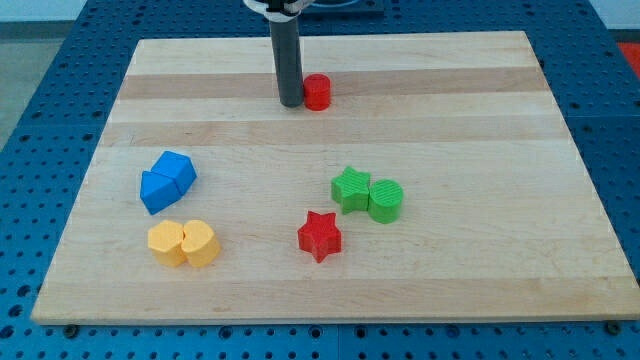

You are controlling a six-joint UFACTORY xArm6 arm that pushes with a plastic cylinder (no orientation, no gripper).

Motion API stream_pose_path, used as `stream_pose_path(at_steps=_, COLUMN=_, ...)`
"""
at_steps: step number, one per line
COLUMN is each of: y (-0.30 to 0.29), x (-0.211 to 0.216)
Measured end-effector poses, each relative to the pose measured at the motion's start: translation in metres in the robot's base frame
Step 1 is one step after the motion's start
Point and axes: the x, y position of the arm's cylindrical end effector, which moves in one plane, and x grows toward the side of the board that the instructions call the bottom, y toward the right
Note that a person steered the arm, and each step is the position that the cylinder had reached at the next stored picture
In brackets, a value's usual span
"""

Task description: Slightly push the red circle to the right

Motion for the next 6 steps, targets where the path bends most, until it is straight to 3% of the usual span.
stream_pose_path(at_steps=3, y=0.009, x=0.001)
stream_pose_path(at_steps=4, y=-0.029, x=0.001)
stream_pose_path(at_steps=6, y=-0.048, x=0.001)
